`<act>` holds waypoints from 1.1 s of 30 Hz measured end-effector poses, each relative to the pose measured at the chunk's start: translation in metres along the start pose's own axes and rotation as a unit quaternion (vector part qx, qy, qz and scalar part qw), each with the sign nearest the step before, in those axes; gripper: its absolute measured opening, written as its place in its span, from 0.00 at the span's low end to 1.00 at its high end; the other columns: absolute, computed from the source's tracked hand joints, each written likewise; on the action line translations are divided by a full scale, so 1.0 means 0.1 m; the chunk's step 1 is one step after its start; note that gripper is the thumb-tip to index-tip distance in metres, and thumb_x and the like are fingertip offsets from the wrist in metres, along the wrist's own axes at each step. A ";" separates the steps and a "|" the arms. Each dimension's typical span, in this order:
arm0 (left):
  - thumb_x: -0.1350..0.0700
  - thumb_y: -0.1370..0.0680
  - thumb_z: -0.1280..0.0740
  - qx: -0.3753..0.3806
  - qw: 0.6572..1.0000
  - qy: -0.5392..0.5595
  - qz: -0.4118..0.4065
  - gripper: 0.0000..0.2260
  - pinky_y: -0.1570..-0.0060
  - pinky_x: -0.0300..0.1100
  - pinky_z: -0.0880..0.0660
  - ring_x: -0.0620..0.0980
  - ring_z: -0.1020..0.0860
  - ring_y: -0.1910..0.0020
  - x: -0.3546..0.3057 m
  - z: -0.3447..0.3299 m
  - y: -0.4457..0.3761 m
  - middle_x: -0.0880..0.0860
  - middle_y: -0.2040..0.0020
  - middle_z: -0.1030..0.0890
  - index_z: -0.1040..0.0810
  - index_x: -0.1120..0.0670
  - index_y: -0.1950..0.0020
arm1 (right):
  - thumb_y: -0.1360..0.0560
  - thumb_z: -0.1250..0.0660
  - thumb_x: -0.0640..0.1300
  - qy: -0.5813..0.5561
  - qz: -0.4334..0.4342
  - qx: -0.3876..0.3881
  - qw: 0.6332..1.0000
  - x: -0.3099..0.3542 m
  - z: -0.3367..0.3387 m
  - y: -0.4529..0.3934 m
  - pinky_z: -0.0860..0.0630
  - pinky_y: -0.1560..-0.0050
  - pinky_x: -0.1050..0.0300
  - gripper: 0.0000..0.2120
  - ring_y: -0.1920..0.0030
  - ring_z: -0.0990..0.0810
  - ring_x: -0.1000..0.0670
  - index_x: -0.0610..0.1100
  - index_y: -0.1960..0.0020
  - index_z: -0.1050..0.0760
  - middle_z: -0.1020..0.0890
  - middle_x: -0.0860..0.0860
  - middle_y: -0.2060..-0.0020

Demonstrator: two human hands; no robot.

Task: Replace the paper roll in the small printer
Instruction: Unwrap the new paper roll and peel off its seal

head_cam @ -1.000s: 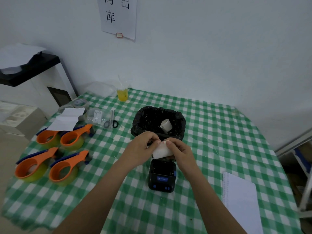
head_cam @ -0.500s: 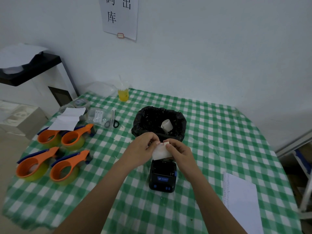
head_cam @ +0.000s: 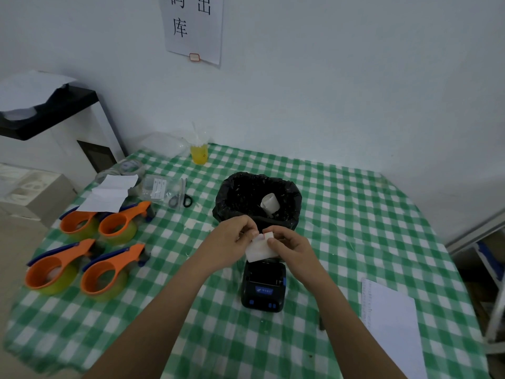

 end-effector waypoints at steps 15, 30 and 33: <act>0.53 0.21 0.41 0.050 0.998 0.012 0.030 0.06 0.64 0.35 0.29 0.47 0.27 0.65 0.03 0.02 -0.08 0.49 0.62 0.24 0.29 0.47 0.58 | 0.24 0.36 0.38 0.007 -0.026 0.054 0.998 -0.07 0.10 0.02 0.22 0.48 0.48 0.10 0.52 0.20 0.48 0.51 0.47 0.21 0.19 0.42 0.53; 0.43 0.22 0.44 0.058 0.911 0.355 0.205 0.17 0.45 0.47 0.21 0.50 0.21 0.43 0.05 -0.14 -0.21 0.52 0.41 0.21 0.25 0.50 0.41 | 0.26 0.33 0.36 -0.006 0.080 -0.068 0.994 -0.15 0.11 0.01 0.20 0.48 0.58 0.13 0.43 0.22 0.52 0.50 0.45 0.23 0.21 0.46 0.44; 0.47 0.22 0.41 0.118 0.858 0.443 0.231 0.16 0.51 0.47 0.19 0.53 0.18 0.48 0.03 -0.15 -0.22 0.54 0.44 0.18 0.25 0.52 0.38 | 0.26 0.33 0.35 0.020 0.111 -0.062 0.992 -0.11 0.14 -0.01 0.22 0.44 0.60 0.14 0.42 0.22 0.52 0.50 0.44 0.23 0.21 0.48 0.44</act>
Point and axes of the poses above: each hand's wrist, its own y-axis away from the middle knuckle, its own z-axis out of the back of the hand, x = y × z, the point moved 1 cm from there along -y, towards the middle knuckle
